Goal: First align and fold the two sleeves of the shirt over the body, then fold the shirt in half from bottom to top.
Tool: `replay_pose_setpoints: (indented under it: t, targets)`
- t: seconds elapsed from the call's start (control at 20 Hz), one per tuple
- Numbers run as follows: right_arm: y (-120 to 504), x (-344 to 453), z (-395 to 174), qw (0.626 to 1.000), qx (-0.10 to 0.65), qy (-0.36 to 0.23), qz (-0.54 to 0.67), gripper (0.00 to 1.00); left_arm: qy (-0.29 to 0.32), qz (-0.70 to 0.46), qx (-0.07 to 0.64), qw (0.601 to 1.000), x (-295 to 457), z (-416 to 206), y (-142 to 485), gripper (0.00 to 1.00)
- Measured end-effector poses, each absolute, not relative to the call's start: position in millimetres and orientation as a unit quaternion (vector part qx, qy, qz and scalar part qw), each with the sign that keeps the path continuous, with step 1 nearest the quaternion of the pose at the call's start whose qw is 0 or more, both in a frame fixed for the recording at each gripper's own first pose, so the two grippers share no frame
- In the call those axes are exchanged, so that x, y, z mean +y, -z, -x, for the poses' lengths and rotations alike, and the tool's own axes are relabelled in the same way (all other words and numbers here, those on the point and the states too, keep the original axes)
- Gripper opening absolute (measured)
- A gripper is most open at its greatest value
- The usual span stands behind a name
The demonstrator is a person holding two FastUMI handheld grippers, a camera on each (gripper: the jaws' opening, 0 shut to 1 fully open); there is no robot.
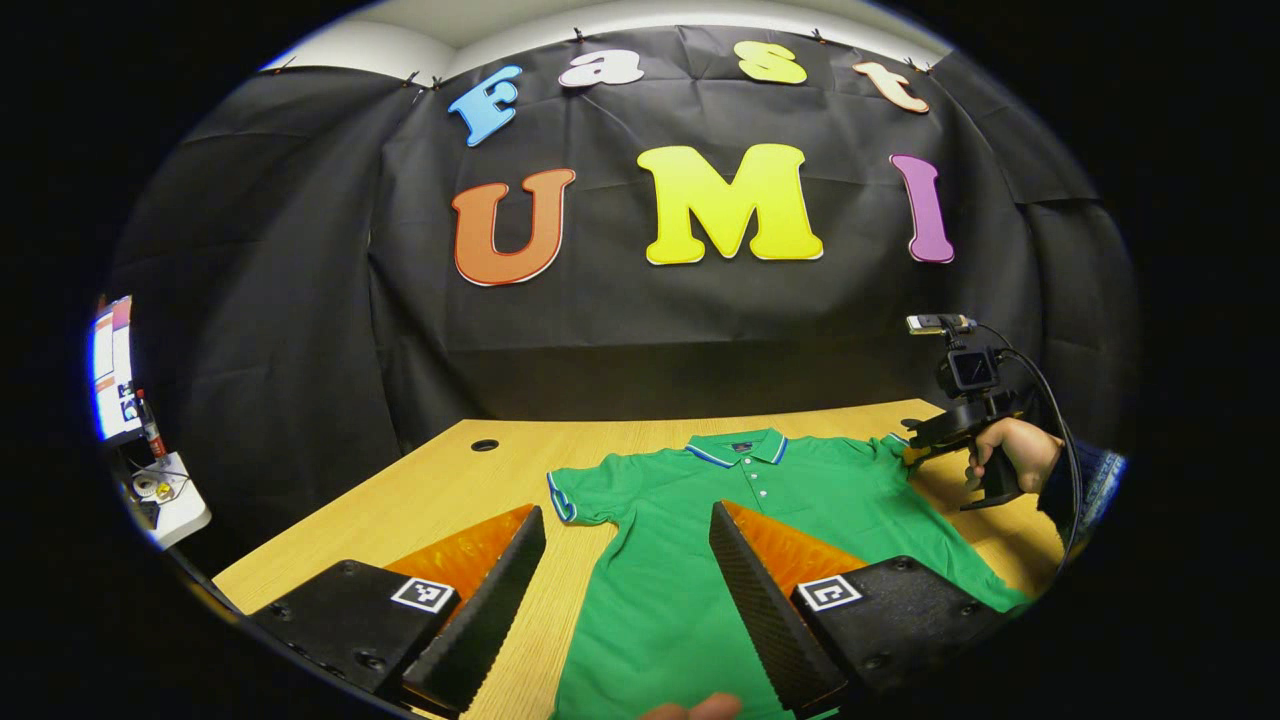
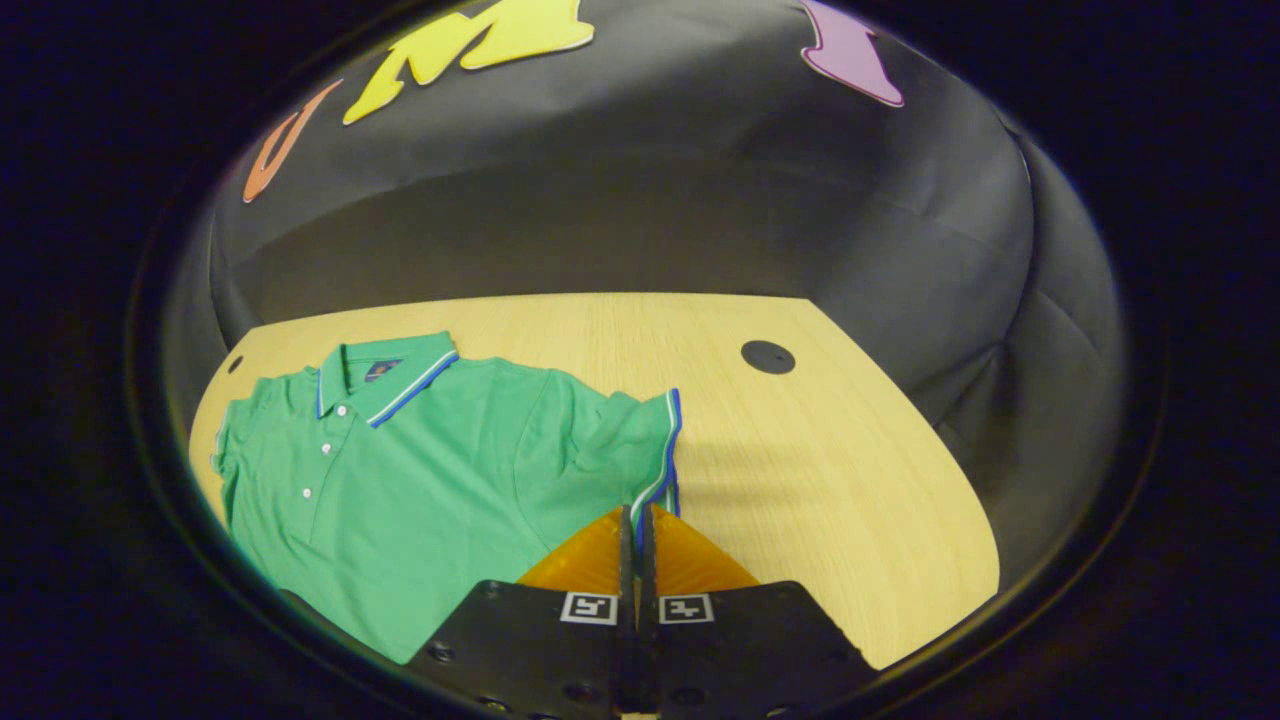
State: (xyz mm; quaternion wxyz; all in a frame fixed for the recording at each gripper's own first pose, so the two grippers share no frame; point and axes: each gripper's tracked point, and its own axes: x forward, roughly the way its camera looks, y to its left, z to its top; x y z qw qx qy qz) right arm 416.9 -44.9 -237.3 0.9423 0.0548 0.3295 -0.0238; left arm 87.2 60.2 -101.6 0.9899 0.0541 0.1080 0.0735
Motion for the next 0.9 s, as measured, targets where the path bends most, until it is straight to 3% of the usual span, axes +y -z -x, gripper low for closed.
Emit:
replay_pose_setpoints:
  t: [0.4,0.65,0.75,0.8,0.9]
  targets:
    - [203.2,-25.3,-419.7,0.961,0.274,0.003,0.033,0.00,-0.075,-0.048,0.107,0.990,66.3,-86.8,98.9,1.00]
    - [181.2,12.2,-418.4,0.965,0.192,-0.039,0.174,0.00,-0.082,-0.045,0.109,0.990,72.3,-87.3,98.9,1.00]
    - [178.5,31.5,-416.3,0.967,0.172,-0.050,0.180,0.00,-0.084,-0.045,0.110,0.989,73.3,-87.5,100.7,1.00]
    - [174.3,44.7,-409.9,0.969,0.171,-0.069,0.162,0.06,-0.086,-0.044,0.111,0.989,74.1,-87.9,102.5,1.00]
    - [161.4,64.8,-400.7,0.976,0.159,-0.097,0.110,0.45,-0.088,-0.043,0.114,0.989,74.2,-86.6,102.4,1.00]
